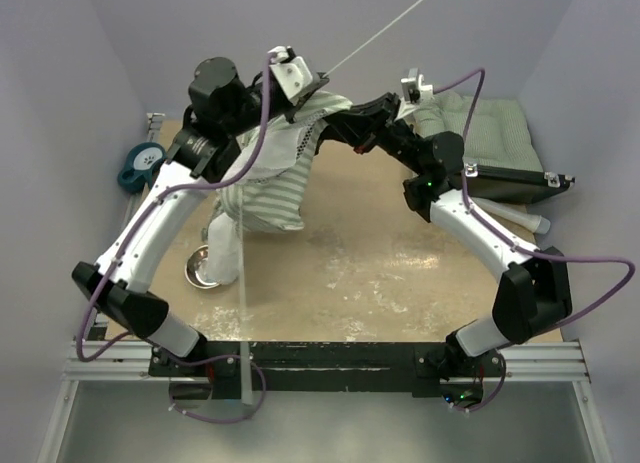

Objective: Set up the pet tent

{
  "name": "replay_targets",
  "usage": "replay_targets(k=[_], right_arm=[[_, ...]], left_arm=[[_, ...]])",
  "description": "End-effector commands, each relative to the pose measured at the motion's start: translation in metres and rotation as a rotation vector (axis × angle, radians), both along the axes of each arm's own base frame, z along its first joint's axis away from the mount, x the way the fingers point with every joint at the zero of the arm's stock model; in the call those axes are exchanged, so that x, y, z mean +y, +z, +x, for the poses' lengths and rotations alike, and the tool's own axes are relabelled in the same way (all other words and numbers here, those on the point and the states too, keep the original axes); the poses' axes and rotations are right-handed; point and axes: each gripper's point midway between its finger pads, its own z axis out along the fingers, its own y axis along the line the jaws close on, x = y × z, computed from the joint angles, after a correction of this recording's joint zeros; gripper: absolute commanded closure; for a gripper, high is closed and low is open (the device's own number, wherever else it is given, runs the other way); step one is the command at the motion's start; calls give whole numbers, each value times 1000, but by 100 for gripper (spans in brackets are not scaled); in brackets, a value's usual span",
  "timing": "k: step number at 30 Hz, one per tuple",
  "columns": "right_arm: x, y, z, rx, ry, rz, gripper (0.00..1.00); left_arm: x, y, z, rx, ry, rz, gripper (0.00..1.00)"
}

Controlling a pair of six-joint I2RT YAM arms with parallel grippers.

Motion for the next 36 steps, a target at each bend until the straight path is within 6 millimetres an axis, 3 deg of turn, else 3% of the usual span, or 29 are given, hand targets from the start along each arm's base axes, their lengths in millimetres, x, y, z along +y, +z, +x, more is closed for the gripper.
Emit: replay_targets(k=[1,10,14,24,28,36], right_arm=[[-25,51,11,-119,-198,-17,100],[-72,79,28,-196,-438,-131,100],[-88,85,36,-218,-481,-174,100],[-100,83,39,-237,-491,-227,100],[-105,104,33,-286,-508,-201,100],[-114,146,16,-406,-562,-179,100]], left_arm=[[26,35,-12,-118,73,-143,100],[36,33,-23,-99,84,-287,100],[31,23,-14,-34,85,-320,100],[13,7,5,82,60,-337,100],[12,-8,-2,137,32,-337,100],[35,-10,-9,251,-17,-447,100]])
